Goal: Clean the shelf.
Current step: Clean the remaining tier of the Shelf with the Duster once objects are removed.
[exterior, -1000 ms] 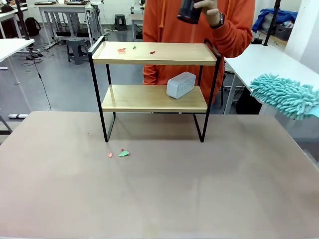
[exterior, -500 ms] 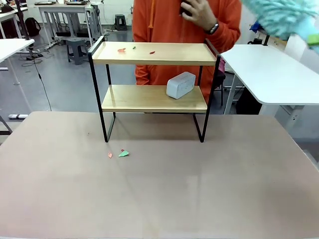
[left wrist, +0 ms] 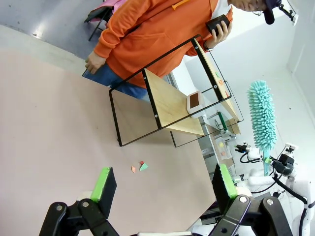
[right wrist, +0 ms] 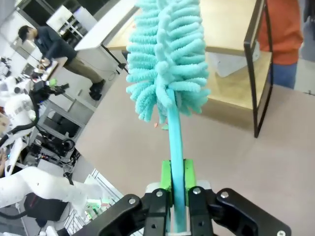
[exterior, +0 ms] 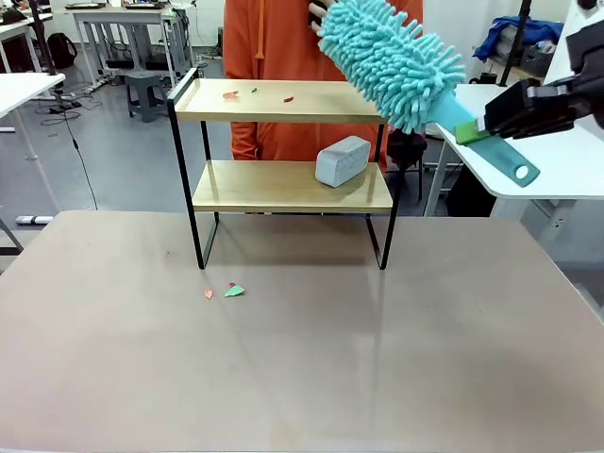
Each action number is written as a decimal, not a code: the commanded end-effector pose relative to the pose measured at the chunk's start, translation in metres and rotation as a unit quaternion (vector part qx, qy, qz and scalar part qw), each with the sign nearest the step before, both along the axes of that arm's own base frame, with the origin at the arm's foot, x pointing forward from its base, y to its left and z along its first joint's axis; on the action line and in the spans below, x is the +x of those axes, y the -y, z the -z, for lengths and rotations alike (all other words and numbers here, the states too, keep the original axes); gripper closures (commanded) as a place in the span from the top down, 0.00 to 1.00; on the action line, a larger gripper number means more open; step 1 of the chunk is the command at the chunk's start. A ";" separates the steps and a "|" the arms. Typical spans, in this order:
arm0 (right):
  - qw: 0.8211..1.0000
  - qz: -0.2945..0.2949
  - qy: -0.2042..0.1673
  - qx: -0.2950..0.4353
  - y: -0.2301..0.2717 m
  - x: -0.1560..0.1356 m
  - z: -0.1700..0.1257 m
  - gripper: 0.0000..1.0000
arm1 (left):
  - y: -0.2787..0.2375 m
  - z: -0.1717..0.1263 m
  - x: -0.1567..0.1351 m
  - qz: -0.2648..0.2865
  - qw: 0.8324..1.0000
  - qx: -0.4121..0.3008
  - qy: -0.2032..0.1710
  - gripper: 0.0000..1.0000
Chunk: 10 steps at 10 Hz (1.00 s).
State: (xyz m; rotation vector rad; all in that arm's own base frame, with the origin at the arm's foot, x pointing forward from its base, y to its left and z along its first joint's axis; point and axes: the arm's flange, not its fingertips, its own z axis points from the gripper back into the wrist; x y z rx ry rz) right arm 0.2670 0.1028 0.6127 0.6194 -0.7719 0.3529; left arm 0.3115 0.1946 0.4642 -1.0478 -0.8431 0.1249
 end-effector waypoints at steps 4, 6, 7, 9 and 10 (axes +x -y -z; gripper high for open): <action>0.998 0.015 -0.005 -0.068 -0.019 0.028 -0.028 0.12 | 0.002 0.000 0.001 0.000 1.000 -0.001 0.016 1.00; 0.993 0.016 -0.021 -0.119 -0.040 0.070 -0.053 0.12 | 0.002 0.000 0.001 0.000 1.000 -0.001 0.016 1.00; 0.989 0.022 -0.032 -0.143 -0.055 0.083 -0.055 0.12 | 0.002 0.000 0.001 0.000 1.000 -0.001 0.016 1.00; 0.986 0.031 -0.039 -0.159 -0.070 0.100 -0.054 0.12 | 0.002 0.000 0.001 0.000 1.000 -0.001 0.016 1.00; 0.987 0.029 -0.041 -0.153 -0.075 0.103 -0.052 0.12 | 0.002 0.000 0.001 0.000 1.000 -0.001 0.016 1.00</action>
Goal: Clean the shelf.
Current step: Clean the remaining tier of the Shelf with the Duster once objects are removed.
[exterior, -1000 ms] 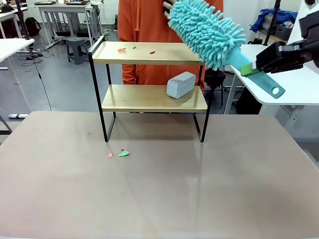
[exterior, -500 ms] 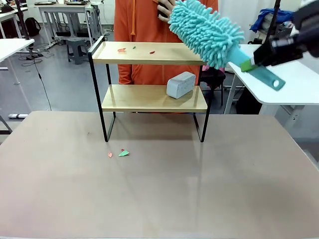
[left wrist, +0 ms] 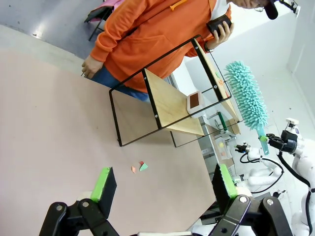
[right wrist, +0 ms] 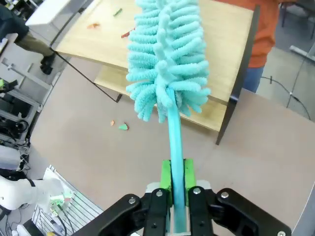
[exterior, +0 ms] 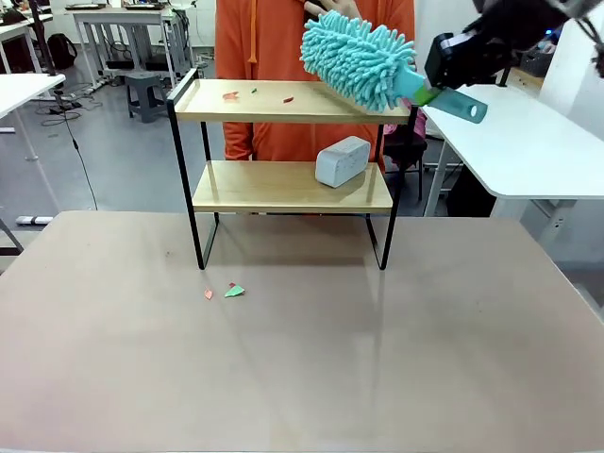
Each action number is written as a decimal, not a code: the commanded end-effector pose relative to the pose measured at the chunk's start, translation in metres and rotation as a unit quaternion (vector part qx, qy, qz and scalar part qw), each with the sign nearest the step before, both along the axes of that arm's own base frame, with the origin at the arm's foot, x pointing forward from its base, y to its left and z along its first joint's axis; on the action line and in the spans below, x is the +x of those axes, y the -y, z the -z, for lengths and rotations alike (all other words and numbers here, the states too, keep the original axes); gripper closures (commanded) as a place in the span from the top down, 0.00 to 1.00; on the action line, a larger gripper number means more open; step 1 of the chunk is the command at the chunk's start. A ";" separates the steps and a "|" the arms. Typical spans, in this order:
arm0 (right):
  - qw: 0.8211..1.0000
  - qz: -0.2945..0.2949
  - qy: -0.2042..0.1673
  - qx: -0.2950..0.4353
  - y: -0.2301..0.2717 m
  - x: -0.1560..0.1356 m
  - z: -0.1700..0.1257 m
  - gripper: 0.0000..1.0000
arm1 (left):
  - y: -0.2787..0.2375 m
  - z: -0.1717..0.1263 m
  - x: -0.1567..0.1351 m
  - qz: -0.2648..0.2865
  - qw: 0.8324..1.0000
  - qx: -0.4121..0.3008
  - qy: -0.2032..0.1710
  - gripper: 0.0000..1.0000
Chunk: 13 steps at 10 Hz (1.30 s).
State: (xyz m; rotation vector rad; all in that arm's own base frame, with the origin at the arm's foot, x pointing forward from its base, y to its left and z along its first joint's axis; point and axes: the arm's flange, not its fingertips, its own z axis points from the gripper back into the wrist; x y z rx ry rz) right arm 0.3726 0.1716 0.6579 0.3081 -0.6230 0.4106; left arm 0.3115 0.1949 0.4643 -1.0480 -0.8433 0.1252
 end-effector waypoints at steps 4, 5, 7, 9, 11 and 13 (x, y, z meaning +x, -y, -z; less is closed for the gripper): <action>1.000 -0.011 -0.011 -0.016 -0.055 0.022 0.009 0.12 | 0.002 0.000 0.001 0.000 1.000 -0.001 0.016 1.00; 0.999 -0.027 -0.017 -0.026 -0.073 0.030 0.012 0.12 | 0.002 0.000 0.001 0.000 1.000 -0.001 0.016 1.00; 0.996 -0.074 -0.028 -0.041 -0.103 0.042 0.015 0.12 | 0.002 0.000 0.001 0.000 1.000 -0.001 0.016 1.00; 0.989 -0.134 -0.061 -0.021 -0.110 0.050 0.009 0.12 | 0.002 0.000 0.001 0.000 1.000 -0.001 0.016 1.00; 0.980 -0.171 -0.102 -0.028 -0.094 0.046 0.008 0.12 | 0.002 0.000 0.001 0.000 1.000 -0.001 0.016 1.00; 0.966 -0.222 -0.127 -0.038 -0.063 0.029 0.002 0.12 | 0.002 0.000 0.001 0.000 1.000 -0.001 0.016 1.00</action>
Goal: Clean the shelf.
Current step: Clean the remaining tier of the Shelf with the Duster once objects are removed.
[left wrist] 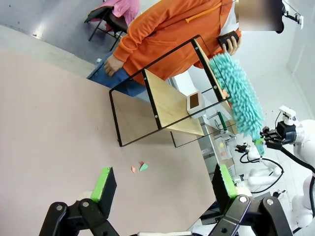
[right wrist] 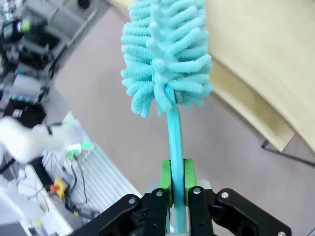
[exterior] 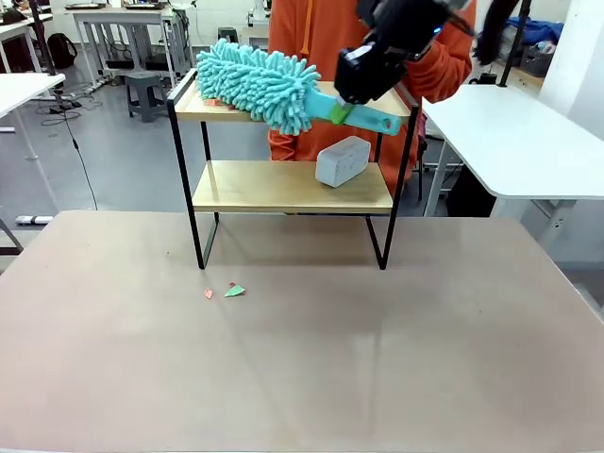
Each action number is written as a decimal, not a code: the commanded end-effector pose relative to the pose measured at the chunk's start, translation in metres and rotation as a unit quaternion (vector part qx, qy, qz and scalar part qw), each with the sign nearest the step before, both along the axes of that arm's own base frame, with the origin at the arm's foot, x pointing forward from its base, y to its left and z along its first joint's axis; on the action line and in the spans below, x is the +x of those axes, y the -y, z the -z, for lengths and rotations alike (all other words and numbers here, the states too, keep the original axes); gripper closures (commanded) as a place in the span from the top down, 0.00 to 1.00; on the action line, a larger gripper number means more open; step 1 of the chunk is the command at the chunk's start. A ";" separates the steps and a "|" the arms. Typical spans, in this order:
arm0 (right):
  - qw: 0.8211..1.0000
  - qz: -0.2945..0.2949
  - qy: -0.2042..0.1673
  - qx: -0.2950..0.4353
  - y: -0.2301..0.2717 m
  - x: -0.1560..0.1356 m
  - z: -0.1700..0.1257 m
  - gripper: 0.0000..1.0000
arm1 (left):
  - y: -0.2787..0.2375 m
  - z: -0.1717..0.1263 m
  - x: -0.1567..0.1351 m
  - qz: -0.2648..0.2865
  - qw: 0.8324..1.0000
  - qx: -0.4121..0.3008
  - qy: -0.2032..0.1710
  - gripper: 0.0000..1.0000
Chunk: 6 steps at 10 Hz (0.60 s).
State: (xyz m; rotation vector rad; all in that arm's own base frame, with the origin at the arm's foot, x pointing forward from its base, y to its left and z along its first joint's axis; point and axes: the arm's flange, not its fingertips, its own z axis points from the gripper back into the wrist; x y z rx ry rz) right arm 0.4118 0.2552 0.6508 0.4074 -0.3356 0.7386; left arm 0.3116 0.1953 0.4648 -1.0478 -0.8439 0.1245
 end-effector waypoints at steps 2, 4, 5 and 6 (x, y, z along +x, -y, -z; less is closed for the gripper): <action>0.991 -0.121 -0.058 0.021 0.059 -0.036 -0.015 0.12 | 0.002 0.001 0.000 0.000 1.000 -0.002 0.016 1.00; 0.975 -0.188 -0.095 0.069 0.095 -0.061 -0.014 0.12 | 0.002 0.001 0.000 0.000 1.000 -0.002 0.016 1.00; 0.967 -0.207 -0.111 0.097 0.107 -0.067 -0.010 0.12 | 0.002 0.001 0.000 0.000 1.000 -0.002 0.016 1.00; 0.965 -0.203 -0.115 0.120 0.118 -0.068 -0.005 0.12 | 0.002 0.001 0.000 0.000 1.000 -0.002 0.016 1.00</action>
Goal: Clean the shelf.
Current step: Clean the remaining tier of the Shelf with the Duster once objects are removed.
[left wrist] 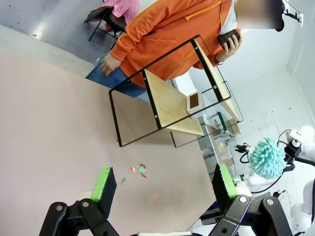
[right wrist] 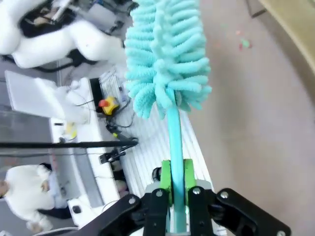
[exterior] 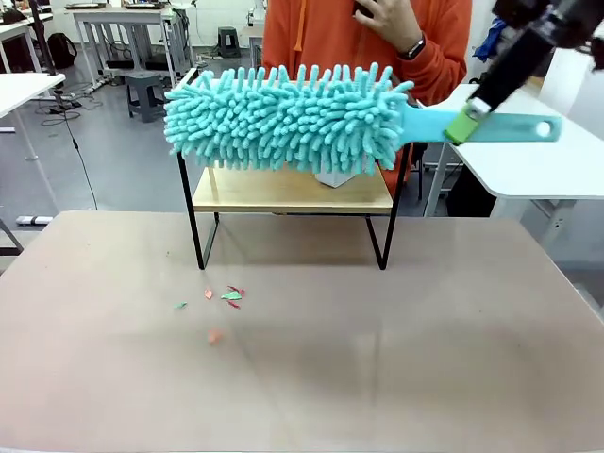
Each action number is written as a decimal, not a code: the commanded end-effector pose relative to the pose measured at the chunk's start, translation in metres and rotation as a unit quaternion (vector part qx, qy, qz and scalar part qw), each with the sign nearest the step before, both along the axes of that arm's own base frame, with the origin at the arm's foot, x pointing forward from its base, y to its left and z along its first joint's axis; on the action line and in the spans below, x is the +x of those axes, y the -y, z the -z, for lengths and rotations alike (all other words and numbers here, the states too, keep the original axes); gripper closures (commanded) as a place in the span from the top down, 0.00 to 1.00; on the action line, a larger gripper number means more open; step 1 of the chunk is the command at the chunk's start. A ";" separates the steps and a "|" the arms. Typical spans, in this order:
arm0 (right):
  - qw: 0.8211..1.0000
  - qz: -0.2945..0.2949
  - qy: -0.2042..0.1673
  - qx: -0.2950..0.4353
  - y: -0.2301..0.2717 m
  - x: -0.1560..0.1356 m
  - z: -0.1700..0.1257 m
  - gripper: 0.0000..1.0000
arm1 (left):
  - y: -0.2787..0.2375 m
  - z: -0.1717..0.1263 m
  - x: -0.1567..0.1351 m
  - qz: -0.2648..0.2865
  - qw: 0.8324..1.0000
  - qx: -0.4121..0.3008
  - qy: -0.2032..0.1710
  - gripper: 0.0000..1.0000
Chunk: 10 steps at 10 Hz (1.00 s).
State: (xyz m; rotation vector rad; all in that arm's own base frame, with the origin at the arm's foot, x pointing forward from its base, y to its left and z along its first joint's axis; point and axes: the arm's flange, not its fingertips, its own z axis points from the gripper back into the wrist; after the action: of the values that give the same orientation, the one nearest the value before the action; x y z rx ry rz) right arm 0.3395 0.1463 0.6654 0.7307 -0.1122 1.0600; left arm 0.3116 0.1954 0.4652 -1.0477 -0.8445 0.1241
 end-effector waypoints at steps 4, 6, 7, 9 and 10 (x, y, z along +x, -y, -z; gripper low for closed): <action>0.991 0.052 -0.024 0.120 0.052 -0.012 0.028 0.12 | 0.002 0.001 0.001 0.000 1.000 -0.002 0.015 1.00; 0.962 0.149 -0.004 0.230 0.130 -0.051 0.042 0.12 | 0.002 0.001 0.001 0.000 1.000 -0.002 0.015 1.00; 0.936 0.196 0.013 0.293 0.173 -0.078 0.052 0.12 | 0.002 0.001 0.001 0.000 1.000 -0.002 0.015 1.00; 0.840 0.389 0.041 0.376 0.244 -0.123 0.086 0.12 | 0.002 0.001 0.001 0.000 1.000 -0.002 0.015 1.00; 0.789 0.505 0.021 0.349 0.259 -0.126 0.108 0.12 | 0.002 0.001 0.001 0.000 1.000 -0.002 0.015 1.00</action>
State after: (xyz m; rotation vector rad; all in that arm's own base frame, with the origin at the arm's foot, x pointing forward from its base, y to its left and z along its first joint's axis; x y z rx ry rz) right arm 0.2105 -0.1138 0.5746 1.1849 -0.7126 0.3061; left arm 0.3114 0.1954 0.4653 -1.0473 -0.8446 0.1239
